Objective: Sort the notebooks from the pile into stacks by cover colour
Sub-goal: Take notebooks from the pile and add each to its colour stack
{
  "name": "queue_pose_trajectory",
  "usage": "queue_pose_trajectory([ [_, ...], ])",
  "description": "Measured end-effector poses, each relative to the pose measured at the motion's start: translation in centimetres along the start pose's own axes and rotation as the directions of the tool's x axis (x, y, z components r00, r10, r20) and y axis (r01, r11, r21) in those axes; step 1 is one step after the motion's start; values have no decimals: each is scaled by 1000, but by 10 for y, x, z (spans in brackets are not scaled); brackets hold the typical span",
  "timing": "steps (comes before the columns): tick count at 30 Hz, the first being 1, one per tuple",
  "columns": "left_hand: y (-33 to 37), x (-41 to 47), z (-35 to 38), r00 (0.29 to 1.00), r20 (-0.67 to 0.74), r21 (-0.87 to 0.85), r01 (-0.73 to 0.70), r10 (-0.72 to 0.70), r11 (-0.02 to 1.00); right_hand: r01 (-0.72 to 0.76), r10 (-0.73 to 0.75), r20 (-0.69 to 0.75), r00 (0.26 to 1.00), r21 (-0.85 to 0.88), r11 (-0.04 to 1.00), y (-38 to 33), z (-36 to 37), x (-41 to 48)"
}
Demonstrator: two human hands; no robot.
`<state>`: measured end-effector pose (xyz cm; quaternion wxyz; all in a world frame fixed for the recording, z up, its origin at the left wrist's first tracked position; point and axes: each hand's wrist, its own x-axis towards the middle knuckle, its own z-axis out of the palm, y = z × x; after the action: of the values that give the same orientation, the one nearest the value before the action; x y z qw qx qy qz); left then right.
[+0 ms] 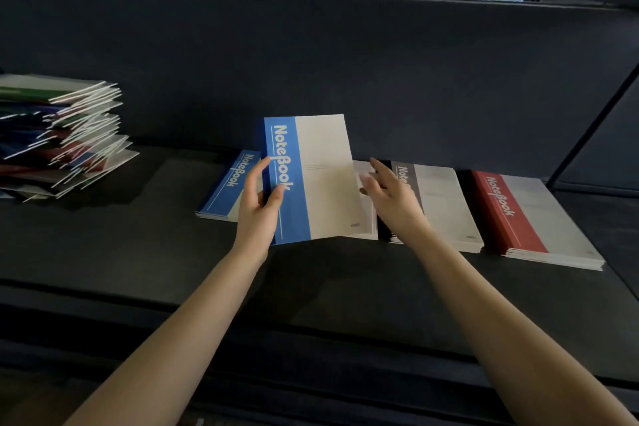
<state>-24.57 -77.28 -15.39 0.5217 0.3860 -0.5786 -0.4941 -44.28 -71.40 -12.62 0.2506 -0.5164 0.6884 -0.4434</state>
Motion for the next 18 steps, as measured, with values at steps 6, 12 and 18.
queue_pose_trajectory([
  [6, 0, 0, -22, 997, 67, 57, 22, -26, 998, -110, 101, 42, 994, 370, 923, -9, 51, 3],
  [12, -9, 7, -66, 993, -117, 103, -4, 16, 995, -31, 44, -49, 998, 240, 970, -24, 86, 13],
  [18, -17, 22, -118, 993, -40, 402, -87, 112, 912, -35, 40, -109, 993, 43, 998, -45, 117, 38],
])
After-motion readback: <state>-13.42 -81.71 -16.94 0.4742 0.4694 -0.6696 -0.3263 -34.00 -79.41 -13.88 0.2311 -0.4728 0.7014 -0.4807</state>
